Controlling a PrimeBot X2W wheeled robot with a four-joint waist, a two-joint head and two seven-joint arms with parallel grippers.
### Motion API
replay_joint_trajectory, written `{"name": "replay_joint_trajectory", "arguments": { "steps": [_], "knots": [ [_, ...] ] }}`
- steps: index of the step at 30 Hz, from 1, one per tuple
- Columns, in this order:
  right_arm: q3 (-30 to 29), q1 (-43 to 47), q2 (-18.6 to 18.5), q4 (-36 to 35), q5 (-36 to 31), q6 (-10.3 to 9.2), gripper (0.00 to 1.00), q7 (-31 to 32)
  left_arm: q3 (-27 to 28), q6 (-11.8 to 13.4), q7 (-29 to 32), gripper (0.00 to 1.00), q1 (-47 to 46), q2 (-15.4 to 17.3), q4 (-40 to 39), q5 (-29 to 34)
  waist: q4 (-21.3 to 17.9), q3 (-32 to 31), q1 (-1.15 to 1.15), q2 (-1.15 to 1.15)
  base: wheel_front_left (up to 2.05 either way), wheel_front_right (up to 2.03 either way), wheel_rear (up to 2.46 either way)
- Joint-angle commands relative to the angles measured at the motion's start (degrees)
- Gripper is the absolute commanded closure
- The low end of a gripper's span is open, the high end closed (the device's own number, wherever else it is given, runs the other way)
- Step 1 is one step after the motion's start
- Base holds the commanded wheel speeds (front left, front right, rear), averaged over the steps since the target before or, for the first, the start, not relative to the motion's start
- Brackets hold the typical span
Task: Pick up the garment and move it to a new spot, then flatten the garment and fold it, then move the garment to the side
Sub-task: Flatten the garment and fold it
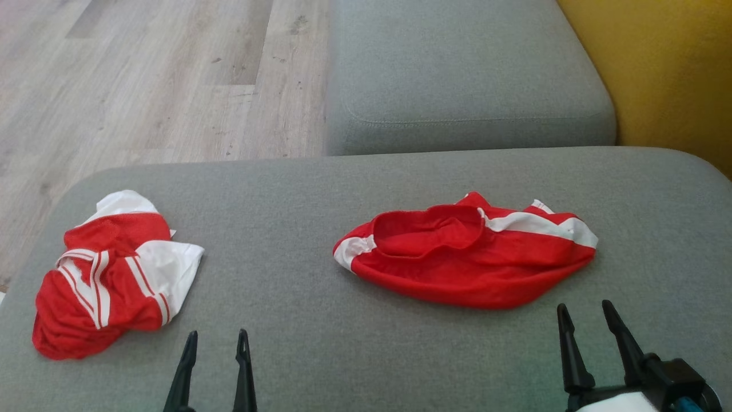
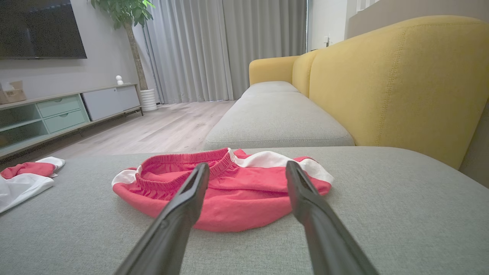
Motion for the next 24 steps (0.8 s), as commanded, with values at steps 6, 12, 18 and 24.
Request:
{"name": "replay_joint_trajectory", "arguments": {
  "steps": [6,12,18,24],
  "knots": [
    [1.08,-1.89,-0.4,-1.89,-0.59,0.26,0.0,-0.62,1.02,-0.14,-0.54,0.0,-2.44,-0.54,-1.68,-0.44,0.29,0.48,0.0,0.0,0.0,0.0,0.0],
    [1.11,-2.14,-0.4,-1.91,-0.15,0.26,0.0,-0.62,0.34,0.17,-0.54,0.0,-3.9,-0.54,-0.89,-3.1,0.03,1.63,0.0,0.0,0.0,0.0,0.0],
    [1.8,-3.21,-0.4,-2.6,0.24,0.26,0.0,-0.62,-3.92,-1.6,-0.54,0.0,-10.39,-0.54,4.33,-9.4,-1.7,4.31,0.0,0.0,0.0,0.0,0.0],
    [3.16,-4.8,-0.4,-3.2,-0.57,0.26,0.0,-0.62,-12.66,-5.05,-0.52,0.0,-23.86,-0.54,11.89,-17.25,-4.71,8.17,0.0,0.0,0.0,0.0,0.0]
  ]
}}
